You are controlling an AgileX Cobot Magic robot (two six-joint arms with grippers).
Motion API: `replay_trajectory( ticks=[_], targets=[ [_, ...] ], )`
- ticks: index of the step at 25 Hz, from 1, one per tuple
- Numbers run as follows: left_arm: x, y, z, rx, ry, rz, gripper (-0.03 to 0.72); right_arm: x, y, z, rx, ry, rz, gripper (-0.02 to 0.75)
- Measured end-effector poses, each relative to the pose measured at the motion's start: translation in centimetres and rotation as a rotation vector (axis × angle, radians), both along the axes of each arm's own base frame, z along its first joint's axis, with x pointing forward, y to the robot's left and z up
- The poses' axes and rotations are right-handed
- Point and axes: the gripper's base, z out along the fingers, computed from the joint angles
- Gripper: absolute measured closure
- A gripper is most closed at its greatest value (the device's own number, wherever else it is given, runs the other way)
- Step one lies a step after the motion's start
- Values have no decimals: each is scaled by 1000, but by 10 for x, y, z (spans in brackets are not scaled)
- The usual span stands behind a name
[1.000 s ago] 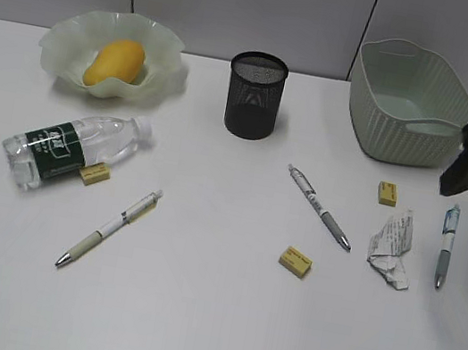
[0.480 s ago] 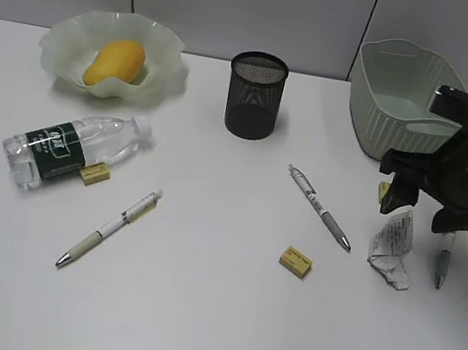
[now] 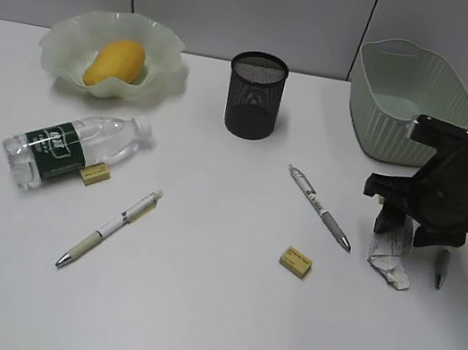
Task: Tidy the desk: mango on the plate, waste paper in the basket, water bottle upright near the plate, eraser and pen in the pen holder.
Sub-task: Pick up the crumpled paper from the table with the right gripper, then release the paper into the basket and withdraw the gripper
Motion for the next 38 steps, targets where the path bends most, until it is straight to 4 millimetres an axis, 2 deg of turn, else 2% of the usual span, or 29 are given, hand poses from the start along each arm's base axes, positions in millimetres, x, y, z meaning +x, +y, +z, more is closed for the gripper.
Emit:
replay_trajectory(
  ticks=[2,7,9,11,14,19,25,29,34,36,38],
  targets=[
    [0,0,0,0,0,0,257,0,0,-5,-3,14,0,339],
    [0,0,0,0,0,0,260,2,0,-3,-5,24,-1,631],
    [0,0,0,0,0,0,260,2,1,2,-9,42,-1,675],
    [0,0,0,0,0,0,261,4,1,13,-12,53,2,681],
    [0,0,0,0,0,0,261,9,2,38,-19,52,30,682],
    [0,0,0,0,0,0,263,23,6,98,-25,-24,101,683],
    [0,0,0,0,0,0,263,55,9,177,-63,-292,143,689],
    [0,0,0,0,0,0,263,72,6,215,-125,-524,169,689],
    [0,0,0,0,0,0,265,88,10,232,-160,-780,220,690],
    [0,0,0,0,0,0,269,98,12,229,-173,-847,244,690],
    [0,0,0,0,0,0,270,110,14,214,-178,-878,264,690]
  ],
)
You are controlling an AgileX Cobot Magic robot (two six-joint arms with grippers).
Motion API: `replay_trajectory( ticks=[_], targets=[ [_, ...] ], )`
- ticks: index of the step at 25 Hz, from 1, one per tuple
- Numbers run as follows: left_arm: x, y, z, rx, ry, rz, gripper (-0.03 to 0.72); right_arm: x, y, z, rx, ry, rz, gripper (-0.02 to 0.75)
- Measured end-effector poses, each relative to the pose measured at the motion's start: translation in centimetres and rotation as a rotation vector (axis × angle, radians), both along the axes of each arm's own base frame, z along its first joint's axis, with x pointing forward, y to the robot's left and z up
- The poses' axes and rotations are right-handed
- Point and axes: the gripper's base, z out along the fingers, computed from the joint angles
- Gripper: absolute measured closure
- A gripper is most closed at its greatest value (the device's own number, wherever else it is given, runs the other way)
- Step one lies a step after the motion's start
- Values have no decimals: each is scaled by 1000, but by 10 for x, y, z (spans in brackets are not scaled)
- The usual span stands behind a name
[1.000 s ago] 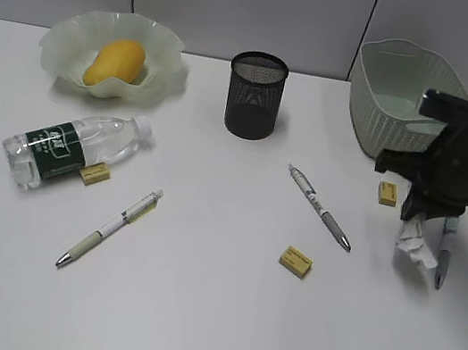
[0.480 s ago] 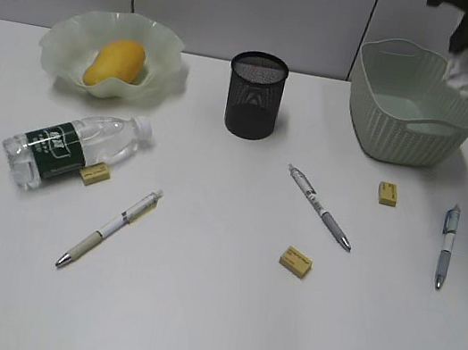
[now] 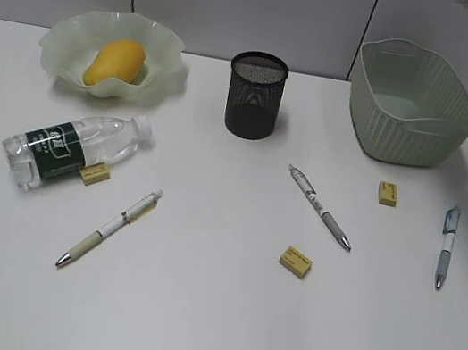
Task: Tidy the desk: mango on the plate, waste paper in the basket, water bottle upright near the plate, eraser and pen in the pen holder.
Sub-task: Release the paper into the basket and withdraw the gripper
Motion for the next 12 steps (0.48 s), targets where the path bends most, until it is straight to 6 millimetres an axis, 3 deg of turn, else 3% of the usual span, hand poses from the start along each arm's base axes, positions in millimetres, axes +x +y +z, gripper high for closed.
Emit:
replay_trajectory(
  ticks=[6,12],
  targets=[
    [0,0,0,0,0,0,274,33,-6,-71,-16,82,-6,689],
    [0,0,0,0,0,0,275,43,-8,-115,-15,170,-19,638]
  ],
)
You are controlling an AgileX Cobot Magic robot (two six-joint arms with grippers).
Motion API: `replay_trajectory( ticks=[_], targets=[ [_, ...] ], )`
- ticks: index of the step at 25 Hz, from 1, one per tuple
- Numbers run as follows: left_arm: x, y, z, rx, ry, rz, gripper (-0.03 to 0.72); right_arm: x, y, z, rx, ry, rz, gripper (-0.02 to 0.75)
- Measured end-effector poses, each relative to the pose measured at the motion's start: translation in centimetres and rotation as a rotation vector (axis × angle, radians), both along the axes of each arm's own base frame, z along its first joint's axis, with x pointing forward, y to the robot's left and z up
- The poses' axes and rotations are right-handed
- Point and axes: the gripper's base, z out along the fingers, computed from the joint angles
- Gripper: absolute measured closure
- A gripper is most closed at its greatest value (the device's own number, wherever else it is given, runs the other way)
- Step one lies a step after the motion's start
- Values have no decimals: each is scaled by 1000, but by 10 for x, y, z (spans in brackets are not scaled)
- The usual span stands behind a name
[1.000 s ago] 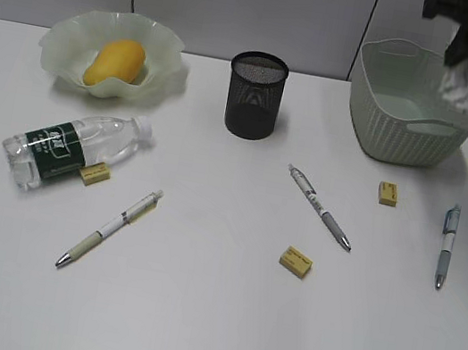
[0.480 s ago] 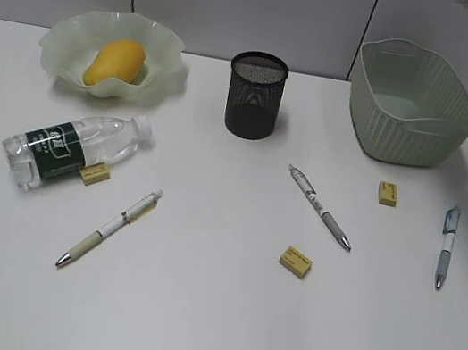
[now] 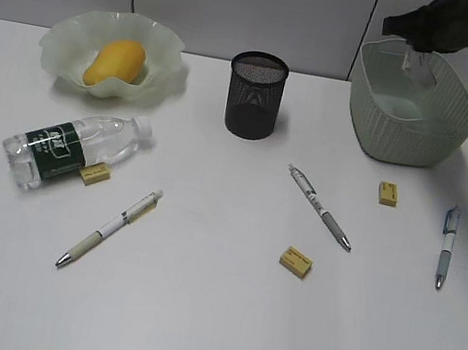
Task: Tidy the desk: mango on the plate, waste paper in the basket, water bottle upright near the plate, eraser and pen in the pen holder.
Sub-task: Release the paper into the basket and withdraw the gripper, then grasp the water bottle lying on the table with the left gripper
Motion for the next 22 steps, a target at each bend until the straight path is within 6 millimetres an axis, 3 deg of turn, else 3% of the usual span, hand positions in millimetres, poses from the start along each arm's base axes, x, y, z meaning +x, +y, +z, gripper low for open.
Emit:
replay_trajectory(
  ticks=[2,6,8,12,16,22],
  targets=[
    [0,0,0,0,0,0,275,1,0,-6,-1,12,0,548],
    [0,0,0,0,0,0,276,1,0,-7,1,10,0,252],
    [0,0,0,0,0,0,276,1,0,-7,8,11,-4,162],
    [0,0,0,0,0,0,281,-1,0,-3,16,22,-17,133],
    [0,0,0,0,0,0,281,-10,-3,19,41,49,-52,149],
    [0,0,0,0,0,0,288,-45,-13,54,30,259,-141,155]
  ],
)
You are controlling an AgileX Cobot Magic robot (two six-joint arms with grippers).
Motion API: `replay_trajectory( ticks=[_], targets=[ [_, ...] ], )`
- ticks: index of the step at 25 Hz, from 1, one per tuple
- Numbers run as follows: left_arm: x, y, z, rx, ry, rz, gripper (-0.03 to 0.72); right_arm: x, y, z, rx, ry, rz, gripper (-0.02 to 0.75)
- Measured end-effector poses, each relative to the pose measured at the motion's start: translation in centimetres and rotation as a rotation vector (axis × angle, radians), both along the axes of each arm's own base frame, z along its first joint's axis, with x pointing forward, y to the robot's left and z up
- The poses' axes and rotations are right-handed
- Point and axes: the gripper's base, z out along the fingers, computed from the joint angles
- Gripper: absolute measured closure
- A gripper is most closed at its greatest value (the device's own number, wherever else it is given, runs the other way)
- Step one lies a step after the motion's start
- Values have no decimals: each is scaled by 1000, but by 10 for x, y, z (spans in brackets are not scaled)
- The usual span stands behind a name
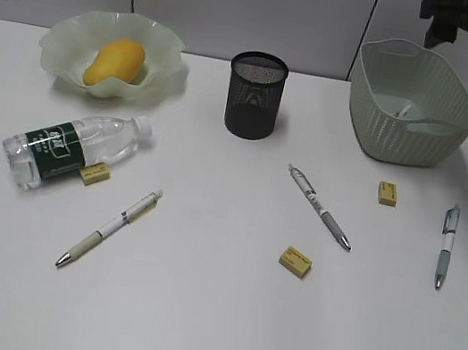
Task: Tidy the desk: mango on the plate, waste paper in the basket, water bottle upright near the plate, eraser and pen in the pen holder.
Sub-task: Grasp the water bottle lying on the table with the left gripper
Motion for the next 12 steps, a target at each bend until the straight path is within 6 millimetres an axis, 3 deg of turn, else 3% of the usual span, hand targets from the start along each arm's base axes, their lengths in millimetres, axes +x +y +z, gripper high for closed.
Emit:
replay_trajectory(
  ticks=[7,12],
  targets=[
    [0,0,0,0,0,0,291,-45,-8,8,-89,398,45,155],
    [0,0,0,0,0,0,291,-63,-8,23,-71,458,59,155]
  ],
)
